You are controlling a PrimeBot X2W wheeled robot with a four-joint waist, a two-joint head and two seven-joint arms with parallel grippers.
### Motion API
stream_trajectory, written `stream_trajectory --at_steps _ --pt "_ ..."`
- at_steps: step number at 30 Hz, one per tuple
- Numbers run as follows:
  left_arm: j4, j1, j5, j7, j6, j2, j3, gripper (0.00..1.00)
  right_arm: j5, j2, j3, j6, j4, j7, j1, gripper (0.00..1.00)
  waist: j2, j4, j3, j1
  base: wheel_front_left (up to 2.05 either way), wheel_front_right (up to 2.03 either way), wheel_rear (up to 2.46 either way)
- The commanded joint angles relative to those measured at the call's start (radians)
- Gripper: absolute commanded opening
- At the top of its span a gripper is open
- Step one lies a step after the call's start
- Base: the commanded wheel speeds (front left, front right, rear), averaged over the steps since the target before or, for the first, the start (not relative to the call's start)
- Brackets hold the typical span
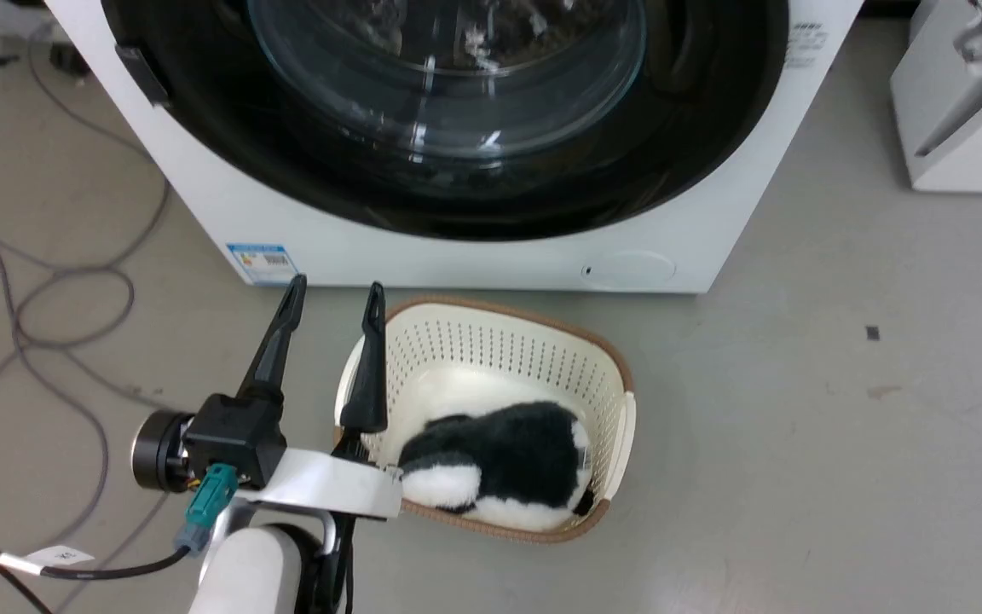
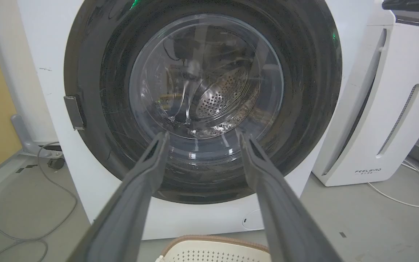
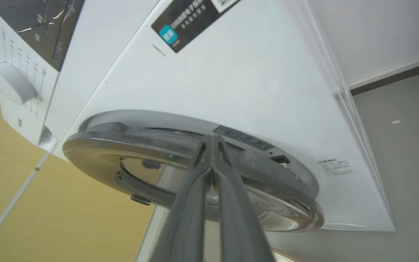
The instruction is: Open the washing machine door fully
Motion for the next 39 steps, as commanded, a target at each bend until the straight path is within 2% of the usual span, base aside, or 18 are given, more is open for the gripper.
stream_trajectory --at_steps 1,13,25,39 --pt "-0.007 -0.024 -0.004 -0.011 0.004 0.001 -0.007 1.0 0.026 0.004 0.013 0.001 0.027 0.023 -0.049 0.0 -0.0001 0.008 0.023 -0.0001 0.0 0.0 0.0" --pt "-0.021 -0.106 -0.016 -0.036 0.01 0.001 -0.038 1.0 0.081 0.022 0.095 0.001 0.123 0.12 -0.228 0.0 -0.0001 0.04 0.127 -0.0001 0.0 0.0 0.0" --pt "-0.026 -0.154 -0.032 -0.061 0.02 0.001 -0.062 1.0 0.144 0.038 0.175 0.001 0.205 0.224 -0.362 0.0 -0.0001 0.047 0.186 -0.0001 0.0 0.0 0.0" --pt "0.001 -0.138 -0.031 -0.061 0.022 0.001 -0.062 1.0 0.151 0.039 0.224 0.001 0.139 0.394 -0.256 0.0 -0.0001 0.037 0.139 -0.0001 0.0 0.0 0.0"
